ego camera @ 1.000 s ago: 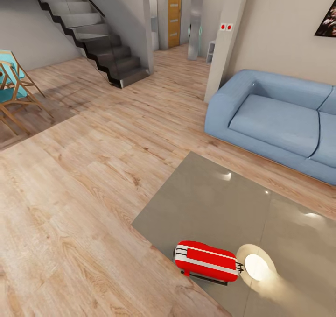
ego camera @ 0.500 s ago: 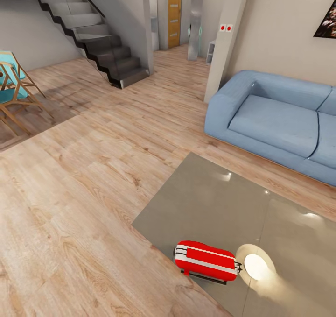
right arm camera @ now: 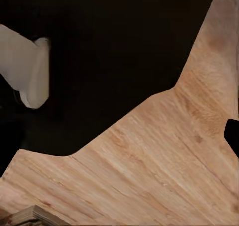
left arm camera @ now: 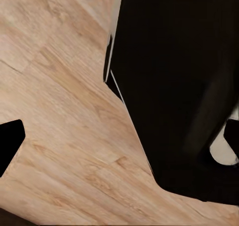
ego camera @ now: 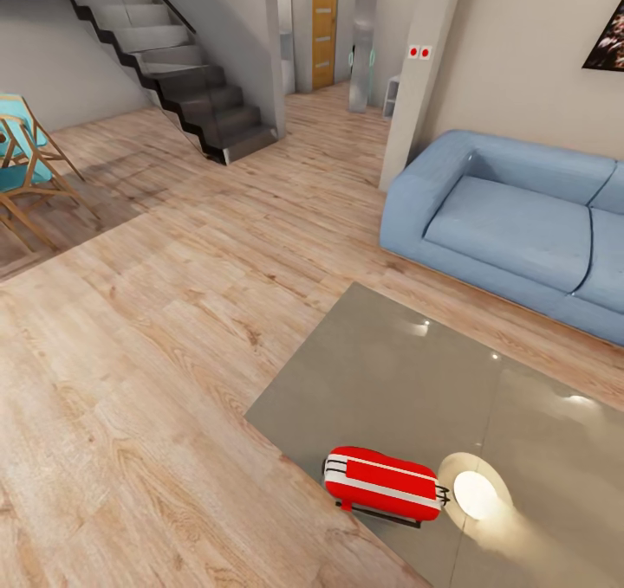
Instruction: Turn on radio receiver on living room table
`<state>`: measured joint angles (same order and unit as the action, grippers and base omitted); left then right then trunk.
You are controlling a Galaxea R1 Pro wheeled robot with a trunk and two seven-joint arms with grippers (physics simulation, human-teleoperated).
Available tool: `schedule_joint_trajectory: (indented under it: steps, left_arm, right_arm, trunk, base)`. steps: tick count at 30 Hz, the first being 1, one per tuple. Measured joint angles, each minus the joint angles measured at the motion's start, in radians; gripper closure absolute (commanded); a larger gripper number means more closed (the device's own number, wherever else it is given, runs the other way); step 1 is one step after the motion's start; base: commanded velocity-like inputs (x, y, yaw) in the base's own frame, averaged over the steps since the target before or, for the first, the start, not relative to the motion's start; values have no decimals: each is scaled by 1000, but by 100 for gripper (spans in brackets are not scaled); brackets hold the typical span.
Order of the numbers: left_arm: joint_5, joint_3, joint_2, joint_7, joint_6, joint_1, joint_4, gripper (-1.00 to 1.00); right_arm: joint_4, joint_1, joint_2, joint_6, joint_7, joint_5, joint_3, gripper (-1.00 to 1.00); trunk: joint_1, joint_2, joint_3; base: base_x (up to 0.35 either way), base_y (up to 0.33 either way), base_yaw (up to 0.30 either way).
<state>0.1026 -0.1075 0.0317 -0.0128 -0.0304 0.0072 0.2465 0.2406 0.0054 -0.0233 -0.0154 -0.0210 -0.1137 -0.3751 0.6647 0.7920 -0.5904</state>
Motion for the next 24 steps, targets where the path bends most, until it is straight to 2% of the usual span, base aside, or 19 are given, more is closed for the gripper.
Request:
schedule_joint_trajectory:
  steps: [1, 2, 4, 5, 6, 7, 8, 9, 10, 11, 15, 19, 23, 24]
  left_arm:
    - [0, 0, 1, -1, 9, 0, 33, -100]
    - [0, -1, 2, -1, 37, 0, 99, -100]
    - [0, -2, 2, -2, 79, 0, 174, -100]
    - [1, -1, 3, -2, 130, 0, 252, -100]
    - [1, -2, 3, -2, 161, 0, 299, -100]
    - [4, -4, 3, -5, 315, 1, 416, -100]
    - [5, -5, 2, -6, 377, 0, 601, -100]
    - [6, -6, 2, -7, 404, 0, 660, -100]
    - [7, -6, 1, -8, 469, 0, 753, -100]
    - [7, -6, 1, -9, 503, 0, 809, -100]
    - [8, -5, -2, -10, 561, 0, 913, -100]
    - [8, -5, -2, -11, 577, 0, 962, -100]
    - [9, -5, -1, -30, 582, 0, 1000, -100]
    - [10, -4, -1, -54, 583, -1, 1016, -100]
  right_arm:
    - [52, 0, -4, 19, 1, -1, -2, -100]
    - [159, -2, -17, 76, 2, -1, -3, -100]
    - [286, -2, -39, 156, 3, -2, -1, -100]
    - [401, -3, -68, 251, 3, -4, 1, -100]
    - [471, -2, -84, 305, 3, -5, 2, -100]
    - [617, -2, -150, 530, 7, -7, 15, -100]
    - [805, -2, -175, 603, 12, -6, 26, -100]
    - [943, -3, -185, 630, 17, -8, 32, -100]
    - [1047, -3, -212, 680, 42, -4, 45, -100]
    - [1116, -3, -228, 704, 67, -5, 52, -100]
    - [1247, -2, -268, 754, 139, -8, 60, -100]
    - [1305, -6, -281, 777, 167, -10, 62, -100]
    - [1326, -67, -286, 803, 178, -9, 66, -100]
    - [1331, -130, -292, 844, 180, -6, 76, -100]
  trunk:
    - [0, 0, 0]
    - [0, 0, 0]
    - [0, 0, 0]
    - [0, 0, 0]
    - [0, 0, 0]
    - [0, 0, 0]
    - [0, 0, 0]
    - [0, 0, 0]
    - [0, 0, 0]
    - [0, 0, 0]
    - [0, 0, 0]
    - [0, 0, 0]
    - [0, 0, 0]
    - [0, 0, 0]
  base:
    - [0, 0, 0]
    - [0, 0, 0]
    - [0, 0, 0]
    - [0, 0, 0]
    - [0, 0, 0]
    - [0, 0, 0]
    - [0, 0, 0]
    - [0, 0, 0]
    - [0, 0, 0]
    - [0, 0, 0]
    - [0, 0, 0]
    - [0, 0, 0]
    - [0, 0, 0]
    - [0, 0, 0]
